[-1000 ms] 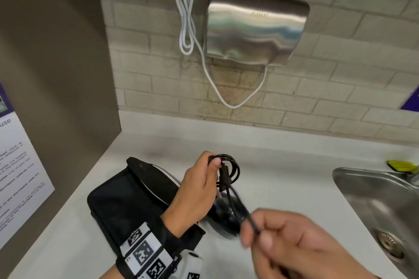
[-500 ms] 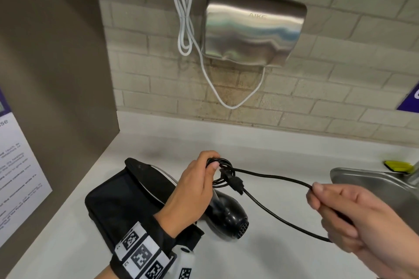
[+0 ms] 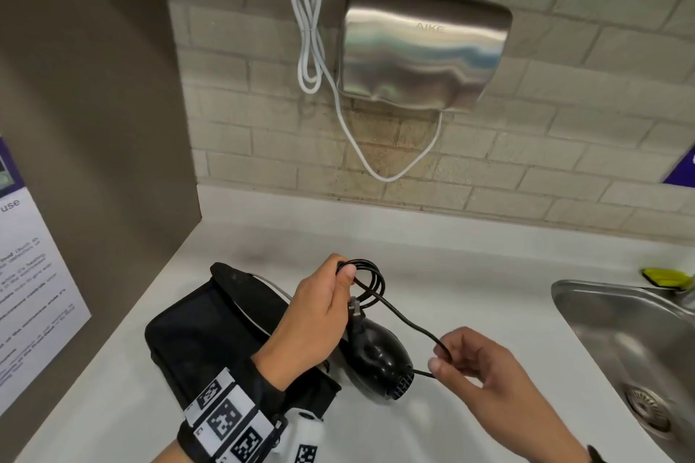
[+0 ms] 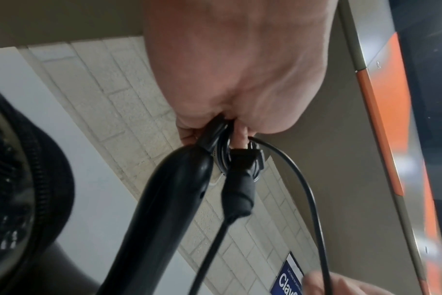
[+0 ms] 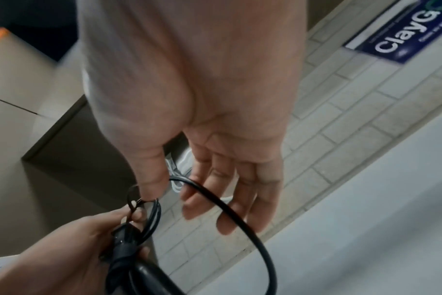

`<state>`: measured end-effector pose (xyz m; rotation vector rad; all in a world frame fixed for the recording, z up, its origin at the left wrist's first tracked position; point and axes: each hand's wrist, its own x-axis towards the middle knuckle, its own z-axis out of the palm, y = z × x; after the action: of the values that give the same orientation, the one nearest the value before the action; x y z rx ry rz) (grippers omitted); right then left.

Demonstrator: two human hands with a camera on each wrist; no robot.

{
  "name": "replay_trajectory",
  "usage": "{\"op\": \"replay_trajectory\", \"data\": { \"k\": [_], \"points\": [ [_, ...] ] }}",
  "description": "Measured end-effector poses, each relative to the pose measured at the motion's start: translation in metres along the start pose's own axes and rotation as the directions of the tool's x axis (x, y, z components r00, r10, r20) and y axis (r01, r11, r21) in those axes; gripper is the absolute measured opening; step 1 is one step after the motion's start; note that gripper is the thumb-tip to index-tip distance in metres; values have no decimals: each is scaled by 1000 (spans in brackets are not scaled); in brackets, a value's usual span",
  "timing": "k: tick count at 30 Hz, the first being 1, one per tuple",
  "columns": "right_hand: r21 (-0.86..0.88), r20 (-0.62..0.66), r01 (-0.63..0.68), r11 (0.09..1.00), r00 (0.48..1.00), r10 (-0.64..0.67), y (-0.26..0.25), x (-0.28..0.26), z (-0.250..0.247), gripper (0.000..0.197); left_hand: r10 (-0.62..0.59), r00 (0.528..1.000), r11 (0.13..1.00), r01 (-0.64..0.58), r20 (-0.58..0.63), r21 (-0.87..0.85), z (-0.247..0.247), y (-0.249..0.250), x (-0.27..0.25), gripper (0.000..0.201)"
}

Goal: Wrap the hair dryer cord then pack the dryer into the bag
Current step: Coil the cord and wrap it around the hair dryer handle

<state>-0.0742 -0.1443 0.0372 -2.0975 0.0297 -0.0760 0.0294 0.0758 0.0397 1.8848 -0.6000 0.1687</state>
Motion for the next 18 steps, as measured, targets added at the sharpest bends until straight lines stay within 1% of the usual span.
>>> {"op": "replay_trajectory", "data": {
  "k": [2, 4, 6, 7, 9, 11, 13, 15, 18],
  "points": [
    [44, -55, 26, 999, 998, -24, -4, 2, 8, 13, 10, 1000, 1000, -10, 6, 19, 0, 1, 0, 28],
    [72, -94, 94, 993, 992, -87, -17, 5, 16, 21, 22, 1000, 998, -22, 9, 55, 2, 3, 0, 29],
    [64, -107, 156, 986, 983, -148, -33, 10, 25, 24, 40, 999, 994, -42, 22, 100, 5, 6, -1, 30],
    [34, -97, 174, 984, 981, -170, -41, 13, 30, 22, 44, 999, 992, -47, 32, 114, 6, 8, -1, 30],
    [-101, -72, 222, 970, 971, -230, -52, 19, 38, 12, 44, 998, 991, -49, 48, 125, 8, 11, -2, 29],
    [-272, -60, 301, 914, 943, -329, -61, 24, 41, 2, 41, 997, 993, -47, 60, 112, 8, 13, -2, 29],
    [-397, -43, 360, 844, 912, -409, -66, 28, 38, 12, 38, 996, 994, -46, 80, 96, 5, 14, -4, 28],
    [-411, -47, 376, 831, 901, -431, -70, 33, 30, 17, 39, 994, 995, -47, 98, 86, 2, 13, -7, 27],
    [-372, -42, 377, 848, 906, -421, -75, 36, 23, 16, 46, 989, 998, -52, 142, 41, 0, 13, -10, 26]
  ]
}}
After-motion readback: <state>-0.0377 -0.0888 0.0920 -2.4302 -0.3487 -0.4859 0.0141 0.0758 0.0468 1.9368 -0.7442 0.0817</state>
